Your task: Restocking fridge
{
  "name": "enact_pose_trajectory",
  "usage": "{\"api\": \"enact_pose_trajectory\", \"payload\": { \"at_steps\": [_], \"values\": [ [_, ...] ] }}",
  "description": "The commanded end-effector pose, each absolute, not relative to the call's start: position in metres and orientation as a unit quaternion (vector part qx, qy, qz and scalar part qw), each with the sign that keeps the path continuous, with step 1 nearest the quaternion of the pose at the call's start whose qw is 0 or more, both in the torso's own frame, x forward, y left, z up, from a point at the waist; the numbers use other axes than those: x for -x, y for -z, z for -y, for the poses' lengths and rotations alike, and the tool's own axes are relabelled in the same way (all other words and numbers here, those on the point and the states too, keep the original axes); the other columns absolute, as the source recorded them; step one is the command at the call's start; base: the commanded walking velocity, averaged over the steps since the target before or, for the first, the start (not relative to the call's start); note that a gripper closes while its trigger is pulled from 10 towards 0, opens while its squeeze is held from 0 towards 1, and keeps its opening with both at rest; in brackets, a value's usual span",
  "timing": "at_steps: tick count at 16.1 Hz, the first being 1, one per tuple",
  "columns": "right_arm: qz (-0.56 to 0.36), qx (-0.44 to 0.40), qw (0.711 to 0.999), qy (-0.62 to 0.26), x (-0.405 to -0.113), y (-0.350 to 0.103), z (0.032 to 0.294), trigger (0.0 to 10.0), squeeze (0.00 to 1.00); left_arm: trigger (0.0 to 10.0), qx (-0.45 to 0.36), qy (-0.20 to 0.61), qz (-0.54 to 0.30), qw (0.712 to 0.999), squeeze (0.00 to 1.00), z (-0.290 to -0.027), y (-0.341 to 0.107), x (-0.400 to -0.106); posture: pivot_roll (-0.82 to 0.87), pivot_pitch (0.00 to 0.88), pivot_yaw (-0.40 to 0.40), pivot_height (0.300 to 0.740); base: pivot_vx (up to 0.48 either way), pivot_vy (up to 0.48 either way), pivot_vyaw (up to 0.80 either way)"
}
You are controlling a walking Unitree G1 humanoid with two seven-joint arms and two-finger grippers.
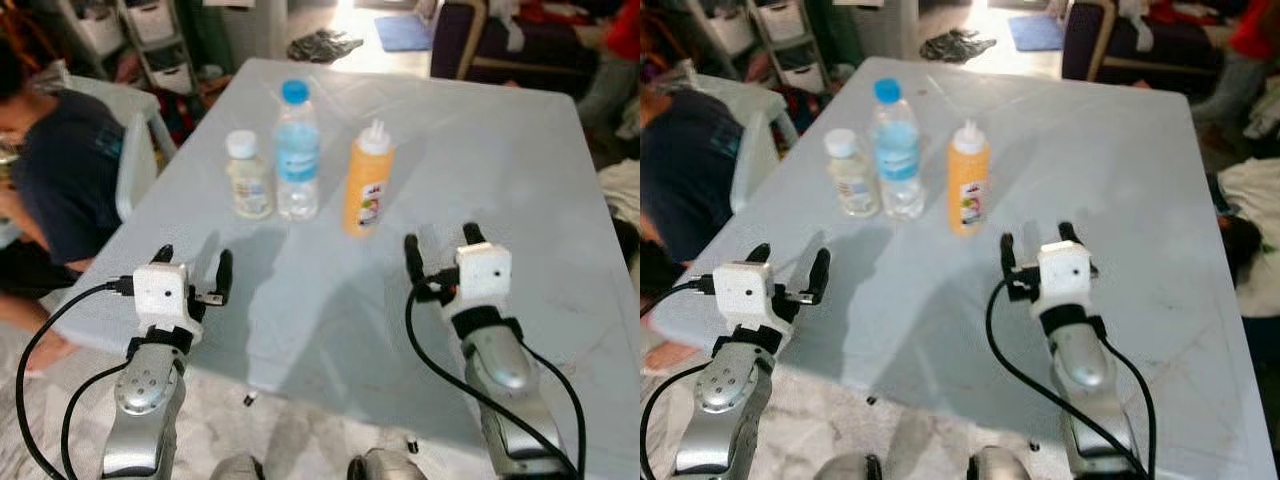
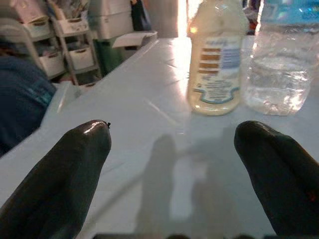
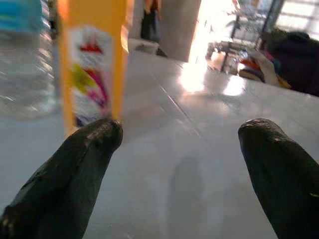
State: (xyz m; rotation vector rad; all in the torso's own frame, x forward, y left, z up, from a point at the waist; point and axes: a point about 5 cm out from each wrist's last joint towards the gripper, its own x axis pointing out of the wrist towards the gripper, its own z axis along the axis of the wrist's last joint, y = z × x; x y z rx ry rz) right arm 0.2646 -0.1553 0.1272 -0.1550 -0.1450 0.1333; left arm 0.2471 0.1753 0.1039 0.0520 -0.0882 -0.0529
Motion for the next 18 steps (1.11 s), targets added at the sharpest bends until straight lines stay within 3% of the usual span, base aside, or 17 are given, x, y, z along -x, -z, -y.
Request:
{"api": "enact_pose_trajectory", "payload": {
  "at_steps": [1,10,17,18],
  "values": [
    [0.078,0.081,0.991,-0.077,-0.268,-0.129,0.154,10.0,0.00,10.0,-0.031,0.019,0.039,0.999,0.00,-0.180,-0.103,-0.247,-0.03,0.119,0.026,0.740,0.000,0.000,0.00],
    [0.126,0.101,0.976,-0.145,-0.310,-0.164,0.159,10.0,0.00,10.0,-0.035,0.019,0.042,0.998,0.00,-0.179,-0.104,-0.248,-0.01,0.124,0.032,0.740,0.000,0.000,0.00],
    [0.154,0.111,0.962,-0.198,-0.321,-0.175,0.146,10.0,0.01,10.0,-0.044,0.017,0.043,0.998,0.00,-0.184,-0.106,-0.250,-0.01,0.129,0.044,0.740,0.000,0.000,0.00],
    [0.159,0.113,0.961,-0.197,-0.322,-0.177,0.145,10.0,0.81,10.0,-0.044,0.018,0.043,0.998,0.00,-0.183,-0.106,-0.250,-0.01,0.129,0.045,0.740,0.000,0.000,0.00]
  ]
}}
